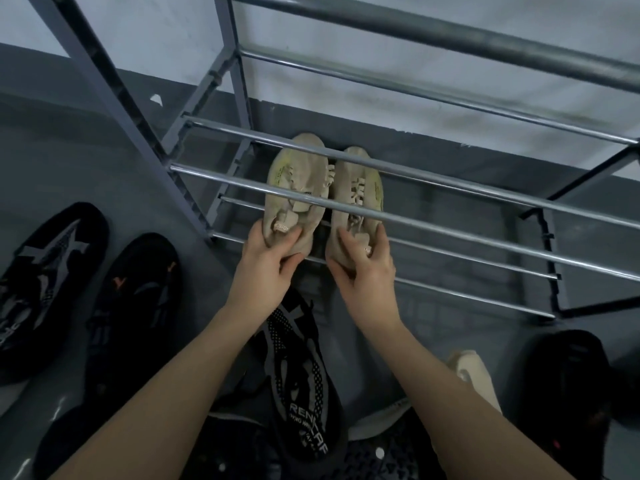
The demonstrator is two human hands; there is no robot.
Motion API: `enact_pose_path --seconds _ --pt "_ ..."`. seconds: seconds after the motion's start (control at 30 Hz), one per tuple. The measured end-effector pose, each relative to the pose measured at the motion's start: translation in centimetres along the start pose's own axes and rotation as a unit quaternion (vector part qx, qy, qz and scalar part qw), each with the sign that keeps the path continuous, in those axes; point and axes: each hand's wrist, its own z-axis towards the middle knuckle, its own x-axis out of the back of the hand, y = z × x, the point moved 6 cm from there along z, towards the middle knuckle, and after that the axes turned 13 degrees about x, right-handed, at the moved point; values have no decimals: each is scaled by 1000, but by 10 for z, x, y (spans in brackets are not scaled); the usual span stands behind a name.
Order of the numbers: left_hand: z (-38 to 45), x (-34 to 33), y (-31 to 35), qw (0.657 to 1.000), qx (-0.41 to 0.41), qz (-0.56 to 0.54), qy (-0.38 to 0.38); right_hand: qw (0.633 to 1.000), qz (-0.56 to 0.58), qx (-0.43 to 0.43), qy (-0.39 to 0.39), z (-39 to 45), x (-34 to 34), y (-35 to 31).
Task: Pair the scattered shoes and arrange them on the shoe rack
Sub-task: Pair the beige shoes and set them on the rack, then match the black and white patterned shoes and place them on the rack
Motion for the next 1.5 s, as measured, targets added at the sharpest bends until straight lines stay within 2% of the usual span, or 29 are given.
enact_pose_path --seconds 0.13,0.23,0.37,0.6,0.77,0.9,1.07,1.23,1.37,1.5 --pt "-5 6 5 999 -9 -6 36 999 -1 -9 36 6 -6 -13" --pt "-5 5 2 999 0 30 9 999 -2 -8 44 4 -15 -17" --pt "-4 7 -1 990 21 131 -38 999 28 17 41 -6 -19 -11" --pt "1 9 -3 985 59 158 -28 998 18 39 43 -9 -24 -9" --pt "-4 15 -3 976 61 208 -28 999 -46 17 -2 -10 -13 -16" --pt "-25 32 11 970 27 242 -14 997 -72 28 -20 -23 1 -31" --pt "-71 63 27 979 10 202 2 997 -27 61 -41 -48 31 -64" --pt "-123 84 24 985 34 171 -9 995 33 73 -63 -79 46 -84" --pt "-172 88 4 983 78 166 -24 989 -14 49 -137 -121 39 -101" --pt "-216 81 -22 975 94 192 -57 967 -105 23 -231 -156 12 -107"
